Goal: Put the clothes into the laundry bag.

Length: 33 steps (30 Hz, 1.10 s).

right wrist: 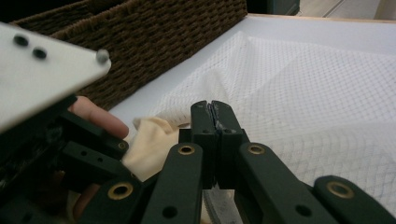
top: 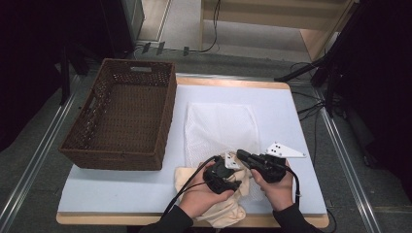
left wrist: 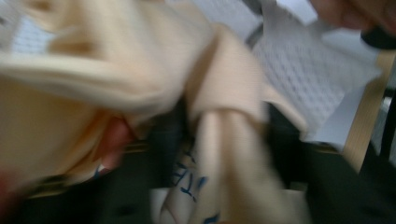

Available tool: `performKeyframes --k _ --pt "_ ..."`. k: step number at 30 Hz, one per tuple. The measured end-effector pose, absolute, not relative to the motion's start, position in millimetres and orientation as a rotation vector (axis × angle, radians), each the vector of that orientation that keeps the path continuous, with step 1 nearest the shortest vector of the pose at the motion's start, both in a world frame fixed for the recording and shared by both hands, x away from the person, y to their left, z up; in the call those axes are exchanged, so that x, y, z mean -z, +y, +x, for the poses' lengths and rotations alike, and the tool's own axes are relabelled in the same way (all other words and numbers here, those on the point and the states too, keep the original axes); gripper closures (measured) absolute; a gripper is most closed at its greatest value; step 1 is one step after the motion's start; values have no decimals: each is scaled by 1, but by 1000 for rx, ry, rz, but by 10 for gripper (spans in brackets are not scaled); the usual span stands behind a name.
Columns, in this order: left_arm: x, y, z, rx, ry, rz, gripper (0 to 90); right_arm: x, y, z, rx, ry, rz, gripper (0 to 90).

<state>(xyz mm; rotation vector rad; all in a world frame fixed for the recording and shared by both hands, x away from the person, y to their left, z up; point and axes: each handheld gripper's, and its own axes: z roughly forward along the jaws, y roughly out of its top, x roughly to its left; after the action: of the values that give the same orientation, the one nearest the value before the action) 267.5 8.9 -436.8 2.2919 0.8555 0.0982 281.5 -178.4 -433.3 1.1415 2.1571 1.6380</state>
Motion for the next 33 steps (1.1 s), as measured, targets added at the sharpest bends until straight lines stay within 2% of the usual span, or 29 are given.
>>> performKeyframes --k 3,7,9,13,17,19,23,26,27,28,30,31,33 --pt "427 18 272 -117 911 2193 738 432 -177 279 -1641 2157 1122 899" --pt "422 28 279 -182 1009 2052 742 429 -174 276 -1654 2157 1114 899" --pt "431 26 282 -253 1047 2051 729 426 -174 275 -1663 2160 1099 899" --pt "451 22 292 -194 1074 2090 625 425 -171 273 -1656 2177 1081 899" --pt "432 32 281 -182 1007 2034 448 430 -175 275 -1636 2177 1102 899" --pt "421 40 274 -156 967 2025 406 432 -177 277 -1633 2168 1121 899" --pt "415 49 261 -114 929 2111 273 433 -179 278 -1634 2163 1128 899" --pt "430 47 254 -95 934 2203 260 433 -178 278 -1630 2164 1130 899" --pt "436 46 254 -88 930 2236 281 433 -178 278 -1630 2165 1131 899" --pt "441 43 254 -95 943 2253 360 433 -177 278 -1628 2167 1130 899" --pt "444 40 255 -61 946 2256 634 433 -175 277 -1626 2174 1122 899" --pt "442 38 254 -78 946 2258 711 433 -174 276 -1629 2178 1120 899" --pt "433 36 255 -105 935 2228 774 433 -171 274 -1629 2185 1112 899"
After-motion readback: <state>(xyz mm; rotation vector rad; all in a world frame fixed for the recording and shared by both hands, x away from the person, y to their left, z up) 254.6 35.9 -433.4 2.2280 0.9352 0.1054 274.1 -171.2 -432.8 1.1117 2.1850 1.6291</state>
